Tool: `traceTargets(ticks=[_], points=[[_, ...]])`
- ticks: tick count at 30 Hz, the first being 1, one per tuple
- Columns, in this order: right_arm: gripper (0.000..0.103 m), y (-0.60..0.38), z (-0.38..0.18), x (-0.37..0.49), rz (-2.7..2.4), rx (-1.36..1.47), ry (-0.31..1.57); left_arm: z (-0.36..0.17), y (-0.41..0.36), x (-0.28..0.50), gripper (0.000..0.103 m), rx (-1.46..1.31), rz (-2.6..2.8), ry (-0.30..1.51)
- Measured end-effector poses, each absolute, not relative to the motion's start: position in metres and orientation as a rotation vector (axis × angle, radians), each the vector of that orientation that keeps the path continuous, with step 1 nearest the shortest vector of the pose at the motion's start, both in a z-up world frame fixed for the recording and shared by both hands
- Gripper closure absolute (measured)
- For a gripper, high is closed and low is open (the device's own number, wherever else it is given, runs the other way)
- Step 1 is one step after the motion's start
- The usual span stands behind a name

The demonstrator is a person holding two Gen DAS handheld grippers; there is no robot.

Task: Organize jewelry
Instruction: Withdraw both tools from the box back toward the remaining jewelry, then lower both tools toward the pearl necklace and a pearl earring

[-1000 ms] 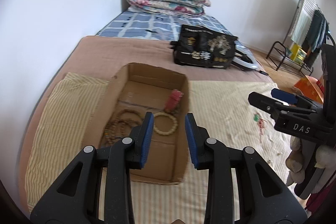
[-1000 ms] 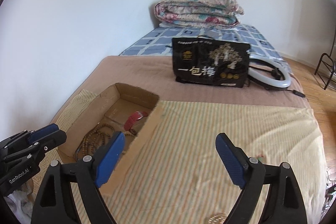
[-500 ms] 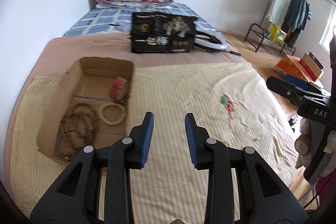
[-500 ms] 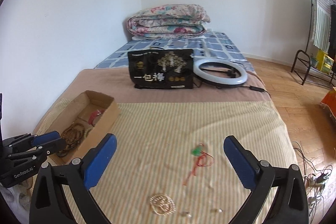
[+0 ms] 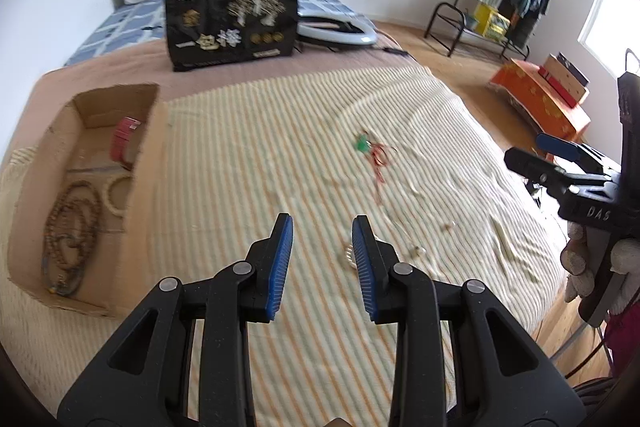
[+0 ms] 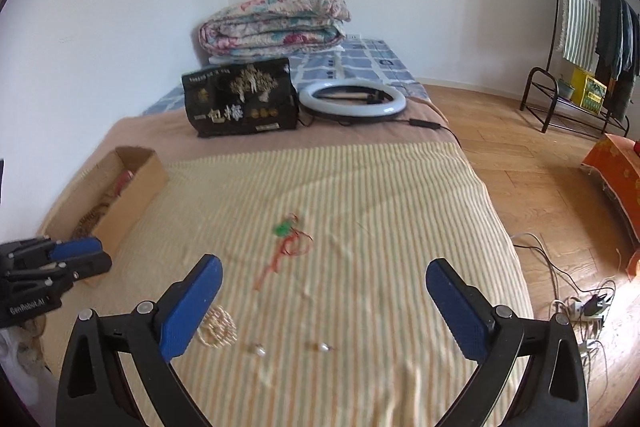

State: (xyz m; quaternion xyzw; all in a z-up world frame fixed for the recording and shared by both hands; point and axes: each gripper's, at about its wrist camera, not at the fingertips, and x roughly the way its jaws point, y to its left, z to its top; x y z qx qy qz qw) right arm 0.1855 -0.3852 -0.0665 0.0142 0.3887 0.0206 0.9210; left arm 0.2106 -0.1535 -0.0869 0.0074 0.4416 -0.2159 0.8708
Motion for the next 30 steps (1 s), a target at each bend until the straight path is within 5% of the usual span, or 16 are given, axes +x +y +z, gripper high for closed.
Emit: traceTargets(ticks=[11,30], points=[[0.001,-0.41,-0.117,0.171,0.041,0.01,0.897,-0.129,-0.194,0.206,0.073,0.045,-0.519,1.022],[0.035,-0.394,-0.177,0.174,0.131,-0.021,0.997,-0.175,-0.226,0.216,0.073,0.077,-0.527,1.088]])
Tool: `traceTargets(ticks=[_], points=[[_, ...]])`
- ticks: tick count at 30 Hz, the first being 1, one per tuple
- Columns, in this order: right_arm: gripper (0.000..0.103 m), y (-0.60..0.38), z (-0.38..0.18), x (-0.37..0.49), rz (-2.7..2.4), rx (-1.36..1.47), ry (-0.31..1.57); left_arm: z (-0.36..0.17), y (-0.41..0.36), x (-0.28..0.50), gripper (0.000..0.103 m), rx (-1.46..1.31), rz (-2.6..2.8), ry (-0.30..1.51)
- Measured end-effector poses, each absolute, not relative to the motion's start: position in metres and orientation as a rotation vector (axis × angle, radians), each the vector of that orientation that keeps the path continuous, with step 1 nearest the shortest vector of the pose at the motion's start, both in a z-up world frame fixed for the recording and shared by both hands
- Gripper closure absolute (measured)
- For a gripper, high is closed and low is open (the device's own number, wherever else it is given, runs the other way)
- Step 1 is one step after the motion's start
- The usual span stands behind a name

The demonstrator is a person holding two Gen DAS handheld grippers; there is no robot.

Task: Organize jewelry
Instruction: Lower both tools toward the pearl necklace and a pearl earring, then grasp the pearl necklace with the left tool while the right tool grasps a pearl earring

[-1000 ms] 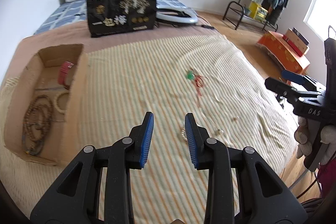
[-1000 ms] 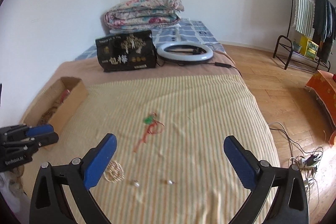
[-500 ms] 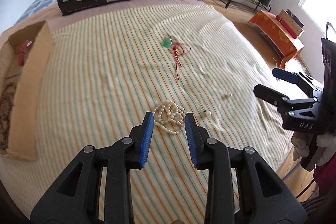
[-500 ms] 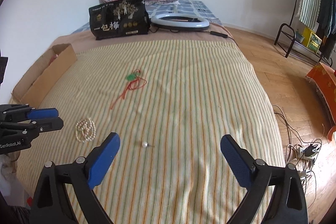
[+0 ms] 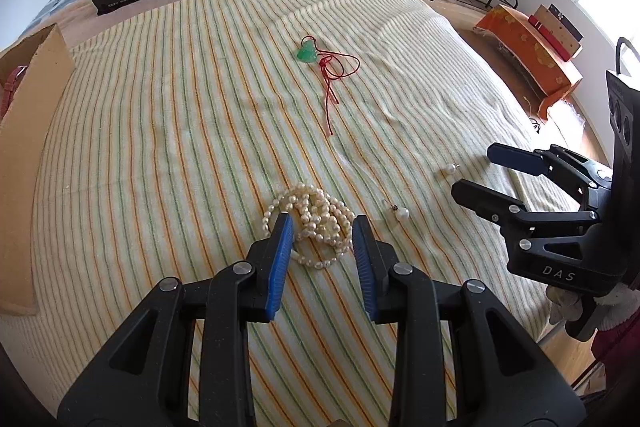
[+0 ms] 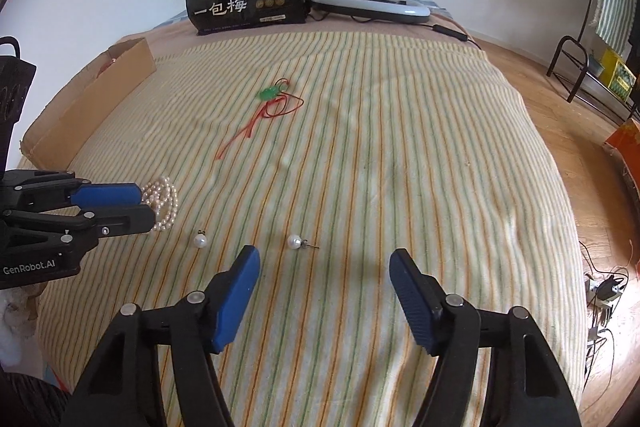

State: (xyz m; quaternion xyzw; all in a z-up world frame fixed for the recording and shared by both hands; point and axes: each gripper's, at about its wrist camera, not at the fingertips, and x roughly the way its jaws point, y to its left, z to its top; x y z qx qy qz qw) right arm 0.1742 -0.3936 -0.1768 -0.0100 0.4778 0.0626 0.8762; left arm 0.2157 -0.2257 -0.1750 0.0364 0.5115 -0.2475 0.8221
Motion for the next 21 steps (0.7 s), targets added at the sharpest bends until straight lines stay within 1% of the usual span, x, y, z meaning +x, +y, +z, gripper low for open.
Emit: traceTargets(ticks=[2,6,9,12,13,14,16,20,21], points=[[0.035,-0.393,-0.179,0.176,0.132,-0.02,0.999,-0.176,-0.227,0.217,0.073,0.078,-0.525,1.086],[0.041,-0.392,-0.181,0.179,0.135,-0.028,1.004,-0.18,-0.232,0.22,0.073,0.084,-0.533,1.085],[0.041,-0.39,-0.182,0.181,0.14,-0.033,1.003,-0.185,-0.234,0.219,0.073,0.091,-0.527,1.083],[0.044,-0.386,-0.183,0.183,0.139,-0.054,1.005,-0.186,-0.233,0.218,0.073,0.096,-0.527,1.069],[0.046,-0.385,-0.184,0.184,0.14,-0.061,1.006,-0.186,-0.233,0.218,0.074,0.103,-0.527,1.065],[0.047,-0.384,-0.185,0.185,0.14,-0.069,1.007,-0.186,-0.232,0.218,0.08,0.11,-0.522,1.06],[0.049,-0.381,-0.186,0.186,0.142,-0.078,1.006,-0.187,-0.231,0.218,0.086,0.112,-0.511,1.054],[0.057,-0.379,-0.187,0.188,0.147,-0.077,1.006,-0.188,-0.226,0.221,0.09,0.087,-0.513,1.057],[0.061,-0.378,-0.188,0.189,0.149,-0.076,1.007,-0.188,-0.226,0.222,0.091,0.086,-0.513,1.056]])
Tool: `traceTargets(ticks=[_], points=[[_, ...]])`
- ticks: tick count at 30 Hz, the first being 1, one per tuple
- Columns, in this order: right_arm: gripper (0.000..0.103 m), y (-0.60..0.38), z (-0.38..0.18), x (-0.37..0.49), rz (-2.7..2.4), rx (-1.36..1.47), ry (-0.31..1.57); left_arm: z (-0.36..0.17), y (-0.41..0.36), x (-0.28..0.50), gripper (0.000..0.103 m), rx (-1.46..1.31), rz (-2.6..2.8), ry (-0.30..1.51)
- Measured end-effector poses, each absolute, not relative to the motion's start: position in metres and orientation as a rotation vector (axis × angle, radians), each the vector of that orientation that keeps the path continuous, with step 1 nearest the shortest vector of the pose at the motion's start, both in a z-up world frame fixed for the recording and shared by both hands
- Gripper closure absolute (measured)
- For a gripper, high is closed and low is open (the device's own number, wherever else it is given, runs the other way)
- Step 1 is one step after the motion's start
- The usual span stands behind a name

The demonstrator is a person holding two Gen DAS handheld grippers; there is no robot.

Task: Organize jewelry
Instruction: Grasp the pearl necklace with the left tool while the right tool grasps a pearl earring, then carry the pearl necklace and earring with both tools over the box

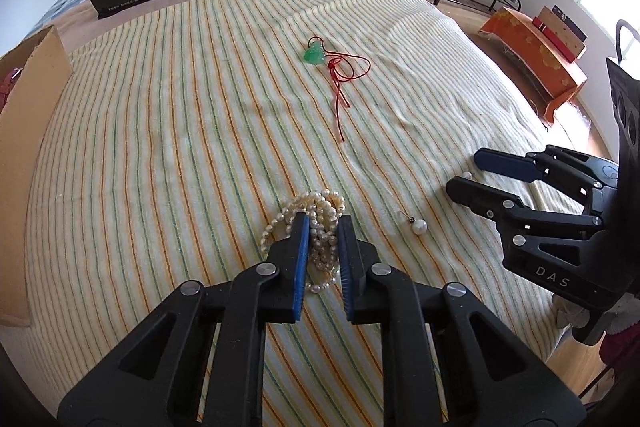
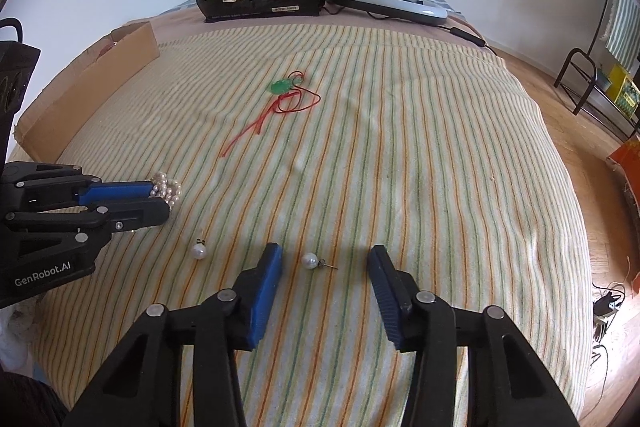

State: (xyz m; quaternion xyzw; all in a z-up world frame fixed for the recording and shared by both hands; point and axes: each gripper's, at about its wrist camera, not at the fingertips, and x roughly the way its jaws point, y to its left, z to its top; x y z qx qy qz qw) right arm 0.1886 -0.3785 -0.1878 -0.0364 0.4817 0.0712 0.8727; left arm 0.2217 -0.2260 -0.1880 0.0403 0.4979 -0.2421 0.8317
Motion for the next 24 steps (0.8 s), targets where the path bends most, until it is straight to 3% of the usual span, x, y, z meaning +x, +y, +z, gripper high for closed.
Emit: traceTargets(ticks=[6,24], points=[[0.086,-0.378,-0.188,0.187,0.173,-0.06,1.013,-0.188,-0.223,0.222,0.092,0.076,-0.513,1.05],[0.087,-0.386,-0.164,0.18,0.176,0.026,0.972,-0.155,-0.206,0.216,0.098,0.009,-0.504,1.01]])
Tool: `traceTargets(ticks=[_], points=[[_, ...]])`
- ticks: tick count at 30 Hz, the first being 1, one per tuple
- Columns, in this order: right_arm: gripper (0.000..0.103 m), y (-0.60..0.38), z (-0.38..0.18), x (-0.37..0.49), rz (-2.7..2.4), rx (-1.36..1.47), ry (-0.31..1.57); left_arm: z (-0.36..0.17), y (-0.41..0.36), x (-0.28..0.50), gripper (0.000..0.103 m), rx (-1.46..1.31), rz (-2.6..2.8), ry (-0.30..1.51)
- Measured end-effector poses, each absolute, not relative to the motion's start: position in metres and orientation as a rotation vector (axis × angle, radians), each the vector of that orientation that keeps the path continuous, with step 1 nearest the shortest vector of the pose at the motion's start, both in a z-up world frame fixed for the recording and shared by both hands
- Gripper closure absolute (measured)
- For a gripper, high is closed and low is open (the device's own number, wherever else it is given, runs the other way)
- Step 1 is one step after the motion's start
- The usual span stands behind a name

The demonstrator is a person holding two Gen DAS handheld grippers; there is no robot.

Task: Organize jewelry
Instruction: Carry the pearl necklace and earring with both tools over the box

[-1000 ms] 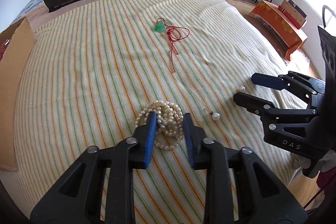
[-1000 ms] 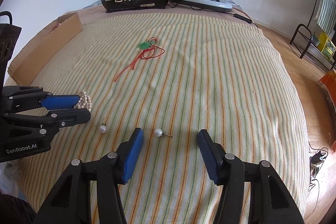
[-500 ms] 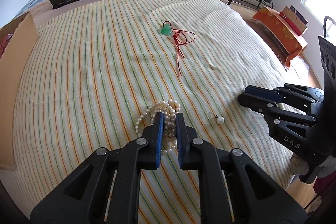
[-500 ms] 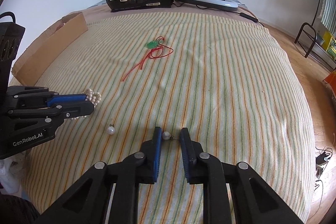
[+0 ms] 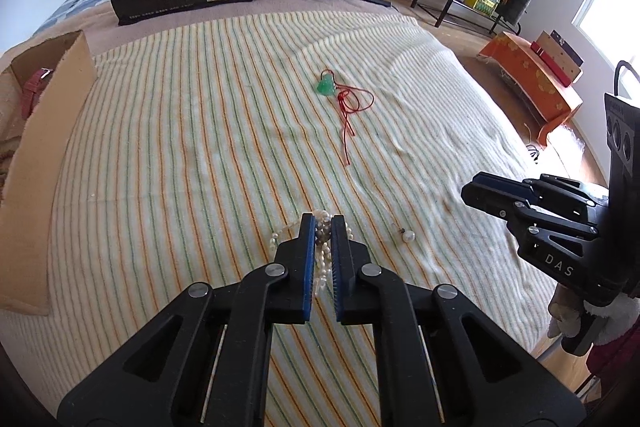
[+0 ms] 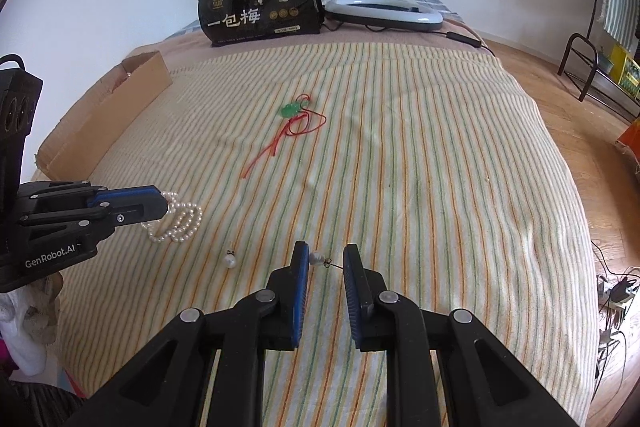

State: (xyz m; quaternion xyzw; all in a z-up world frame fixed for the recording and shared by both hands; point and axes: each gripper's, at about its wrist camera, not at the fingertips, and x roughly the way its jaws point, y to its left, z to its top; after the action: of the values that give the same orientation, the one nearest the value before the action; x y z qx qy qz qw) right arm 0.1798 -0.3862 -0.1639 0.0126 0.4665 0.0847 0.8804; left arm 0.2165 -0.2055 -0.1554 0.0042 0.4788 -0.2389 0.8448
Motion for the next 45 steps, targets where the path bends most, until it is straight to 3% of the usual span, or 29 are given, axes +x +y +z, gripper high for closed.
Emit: traceTargets(ticks=[26,45], points=[[0.087,-0.363,-0.087,0.155,0.197,0.004,0.85,-0.061,-0.167,0.189,0.098,-0.028,-0.51,0.838],[0.087,-0.293,-0.043,0.171,0.308,-0.023,0.777,-0.008,-0.08,0.202,0.098,-0.074,-0.396,0.731]])
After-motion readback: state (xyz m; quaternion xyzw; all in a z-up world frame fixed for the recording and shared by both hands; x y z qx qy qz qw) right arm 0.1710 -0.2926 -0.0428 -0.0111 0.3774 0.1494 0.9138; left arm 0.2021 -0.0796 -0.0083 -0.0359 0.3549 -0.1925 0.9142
